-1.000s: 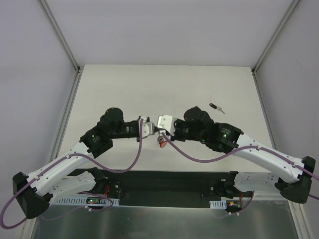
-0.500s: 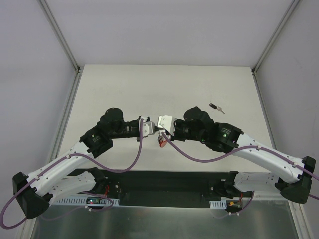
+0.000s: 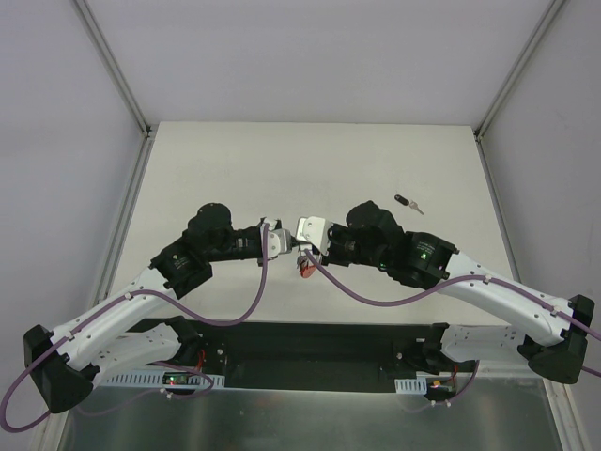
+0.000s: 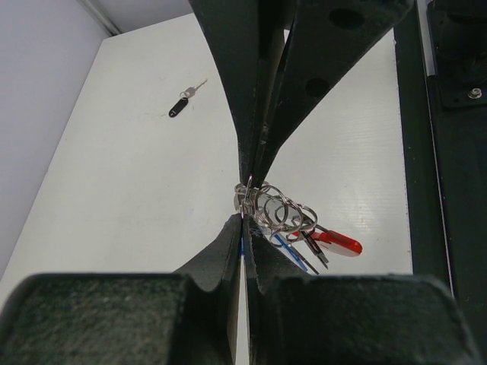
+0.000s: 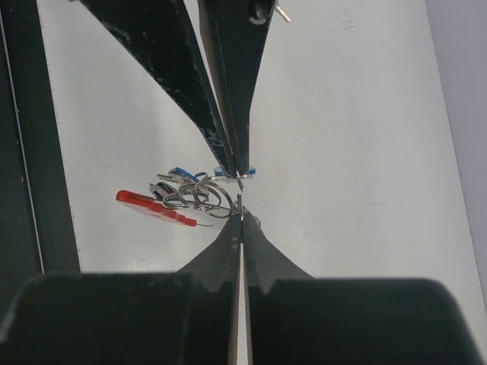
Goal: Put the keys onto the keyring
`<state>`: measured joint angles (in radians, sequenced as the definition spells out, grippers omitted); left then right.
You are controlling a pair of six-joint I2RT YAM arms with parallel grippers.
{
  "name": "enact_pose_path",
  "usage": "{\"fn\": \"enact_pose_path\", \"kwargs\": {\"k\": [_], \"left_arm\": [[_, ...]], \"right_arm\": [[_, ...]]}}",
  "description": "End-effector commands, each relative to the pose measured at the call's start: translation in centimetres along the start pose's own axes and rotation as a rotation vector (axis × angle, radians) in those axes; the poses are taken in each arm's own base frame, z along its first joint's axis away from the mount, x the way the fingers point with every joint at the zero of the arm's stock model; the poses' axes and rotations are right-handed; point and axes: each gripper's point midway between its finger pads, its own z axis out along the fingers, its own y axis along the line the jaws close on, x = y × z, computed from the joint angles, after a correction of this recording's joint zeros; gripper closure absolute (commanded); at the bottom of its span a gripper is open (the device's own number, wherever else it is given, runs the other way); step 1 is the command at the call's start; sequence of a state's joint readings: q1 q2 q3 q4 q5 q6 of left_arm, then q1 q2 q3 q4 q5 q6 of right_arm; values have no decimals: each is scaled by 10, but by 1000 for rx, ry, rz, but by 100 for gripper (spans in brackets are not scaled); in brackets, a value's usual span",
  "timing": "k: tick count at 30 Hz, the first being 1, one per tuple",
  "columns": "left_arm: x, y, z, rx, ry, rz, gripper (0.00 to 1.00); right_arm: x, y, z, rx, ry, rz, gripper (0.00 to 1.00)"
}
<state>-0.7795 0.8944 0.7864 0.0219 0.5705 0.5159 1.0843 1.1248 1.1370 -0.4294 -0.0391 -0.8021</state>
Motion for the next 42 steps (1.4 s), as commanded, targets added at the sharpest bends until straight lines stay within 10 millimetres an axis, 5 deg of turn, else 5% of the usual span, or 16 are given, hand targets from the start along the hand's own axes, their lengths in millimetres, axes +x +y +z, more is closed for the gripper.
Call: {"fn": "enact_pose_path", "kwargs": {"k": [1,25,42], "left_arm": [[-16,-6,1,36,-67,24,100],[-9,8,-3,-49,-27,29,100],[-16,-3,0,16,-61,23,100]], "right_arm": [[-25,-18,-10,85,-91,7,99],[-23,-17,-12,84,-90,3,99],[-26,-15,-8,64,-96,6,99]]}}
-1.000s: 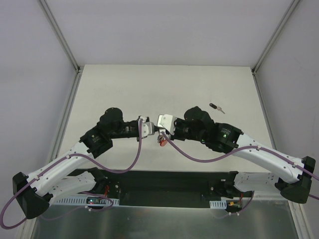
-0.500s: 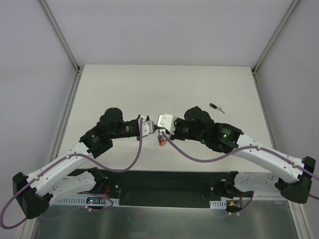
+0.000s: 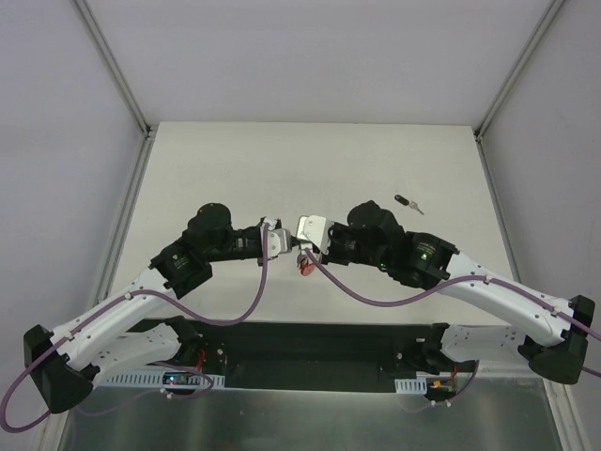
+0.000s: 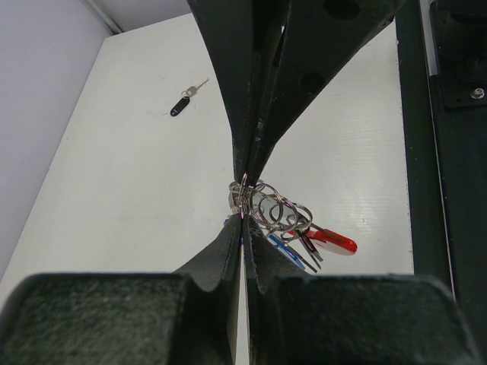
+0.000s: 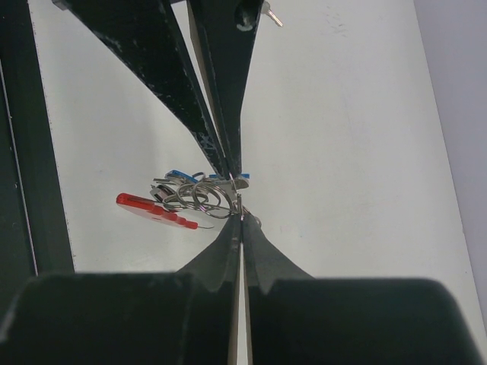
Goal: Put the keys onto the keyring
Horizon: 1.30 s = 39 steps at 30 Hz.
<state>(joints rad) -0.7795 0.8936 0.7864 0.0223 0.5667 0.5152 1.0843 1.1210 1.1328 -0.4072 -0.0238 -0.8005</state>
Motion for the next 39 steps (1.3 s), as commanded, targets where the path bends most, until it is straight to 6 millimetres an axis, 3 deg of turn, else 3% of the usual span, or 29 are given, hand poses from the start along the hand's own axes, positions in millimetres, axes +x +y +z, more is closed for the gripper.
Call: {"fn": "enact_pose_path", "kwargs": {"k": [1,39], "left_arm": [[-16,-4,0,22,-61,22,100],[-13,-1,1,9,-50,19,100]], "right_arm": [[-23,-10,-8,39,-85,7,99],[-26,-5,-8,6,-95,2,99]]}}
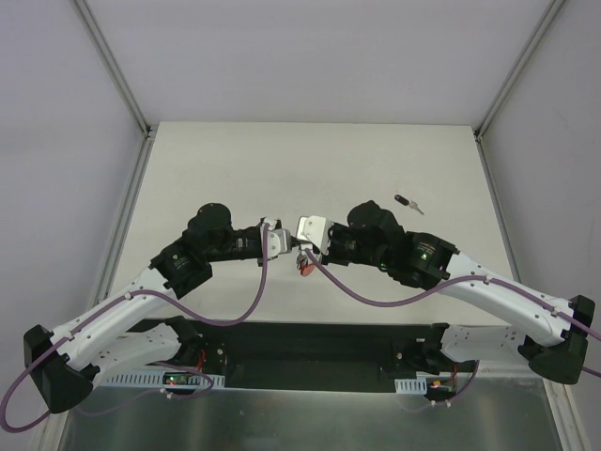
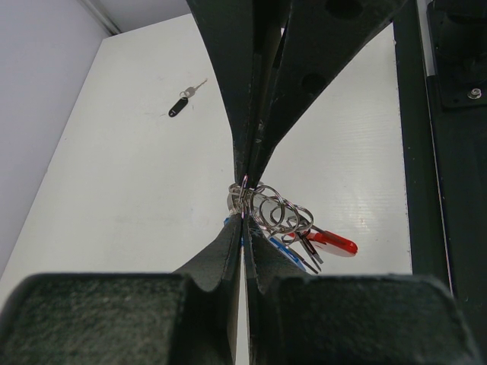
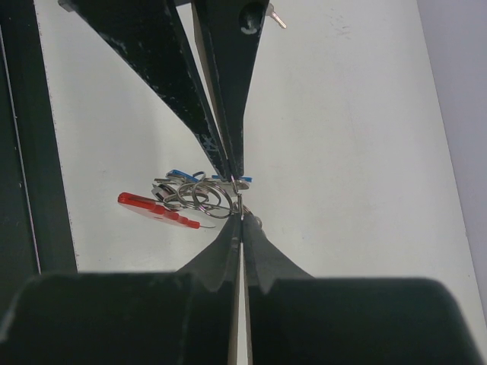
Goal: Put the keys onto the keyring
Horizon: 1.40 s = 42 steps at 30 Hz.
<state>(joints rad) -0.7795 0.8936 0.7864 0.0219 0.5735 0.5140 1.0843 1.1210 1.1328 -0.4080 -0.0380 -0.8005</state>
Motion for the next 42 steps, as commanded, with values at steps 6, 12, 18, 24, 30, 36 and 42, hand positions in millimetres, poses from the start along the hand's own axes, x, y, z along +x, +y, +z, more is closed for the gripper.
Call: {"fn": "enact_pose_path", "kwargs": {"k": [6,12,18,24,30,36,42], "left_arm": [[-14,-3,2,19,-57,19,100],[-15,-3,2,17,-60,22,100],[-16,-5,3,28,-66,21,100],[-20,-7,2,30,-78,31,100],[-19,-7,2,20,-80,38,100],[-13,-2,0,-11,-52,59,100],[-8,-2,1,-3,-25,58,100]], "right_arm": [[-24,-6,-6,13,-83,2,99],[-27,-4,-7,1,-93,5,99],[-32,-1,-4,-22,-107,10,99],[-33,2,-2,-41,-102,16,98],[-34,5,-1,-58,-104,25,99],[-24,-5,-6,1,-63,37,98],[-14,-3,-9,3,-44,66,98]]}}
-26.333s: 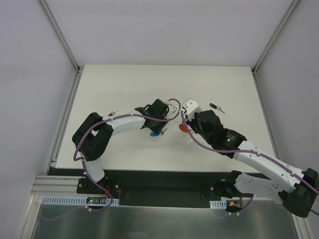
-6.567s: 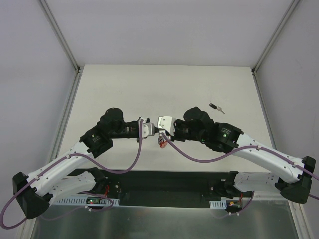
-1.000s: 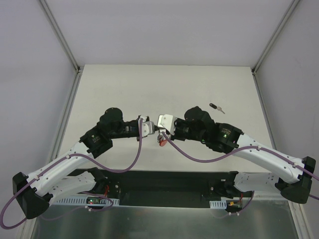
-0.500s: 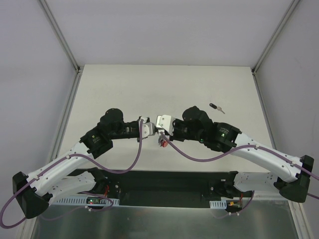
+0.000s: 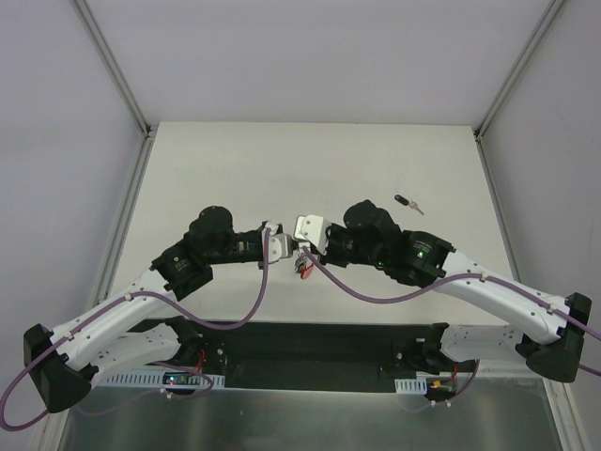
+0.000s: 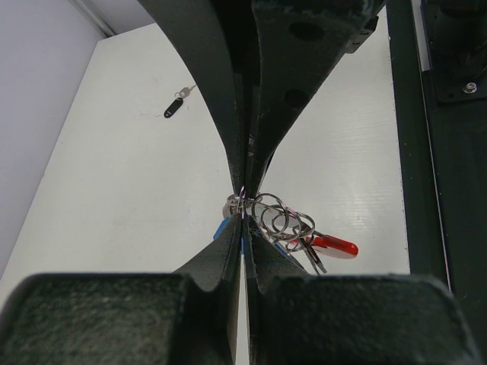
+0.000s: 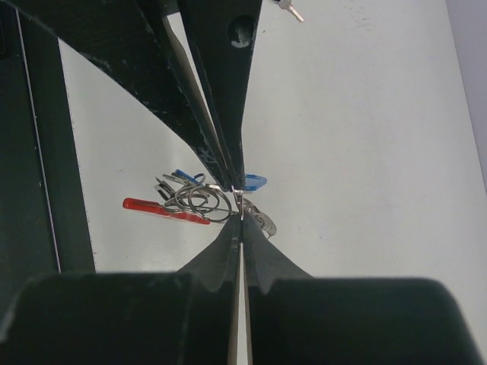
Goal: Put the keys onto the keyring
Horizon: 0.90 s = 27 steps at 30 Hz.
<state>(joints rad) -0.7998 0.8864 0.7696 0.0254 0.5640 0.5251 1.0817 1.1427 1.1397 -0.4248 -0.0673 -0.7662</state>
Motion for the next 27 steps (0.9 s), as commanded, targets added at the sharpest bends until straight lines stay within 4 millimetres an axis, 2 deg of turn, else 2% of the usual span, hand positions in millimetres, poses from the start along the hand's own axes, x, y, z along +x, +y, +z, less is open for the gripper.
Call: {"fn": "enact_pose_path", "kwargs": {"k": [1,6,7,9,10,12,13,15,18,19,20,22,23,25,26,27], "left_arm": [[-10,4,0,-15,-24,43,100],[-1,5,-3,-41,22,-8,100],[7,3,-5,-43,50,-38,100],[18,2,-11,-84,94,-112,100],[32,-5,-14,-87,136,-151,100],[43,-4,-26,-162,179,-235,100],[57,-12,-32,-167,235,-280,100],[70,-12,-42,-237,292,-364,100],[100,-24,-49,-260,427,-482,100],[106,-25,-48,-260,455,-506,100],[121,-32,-45,-248,526,-559,100],[132,-34,-40,-241,590,-603,100],[149,-40,-34,-218,670,-644,100],[158,-41,-29,-202,737,-675,100],[174,-47,-25,-183,808,-703,100],[181,-47,-23,-184,839,-707,100]], "right_arm": [[-16,-11,-16,48,-56,31,99],[-3,-24,-22,128,-18,77,99],[7,-30,-22,167,13,89,99],[16,-34,-27,207,28,122,99],[26,-40,-28,248,54,139,99],[34,-44,-34,292,59,175,99],[39,-50,-37,333,67,192,99],[52,-52,-40,382,80,218,99],[71,-57,-42,475,113,276,99],[74,-61,-46,519,111,302,99],[83,-59,-44,530,128,314,99],[87,-62,-49,575,118,337,98],[91,-61,-49,586,118,356,99],[97,-61,-54,621,104,372,99],[99,-62,-56,638,98,382,99],[106,-61,-57,660,105,387,99]]}}
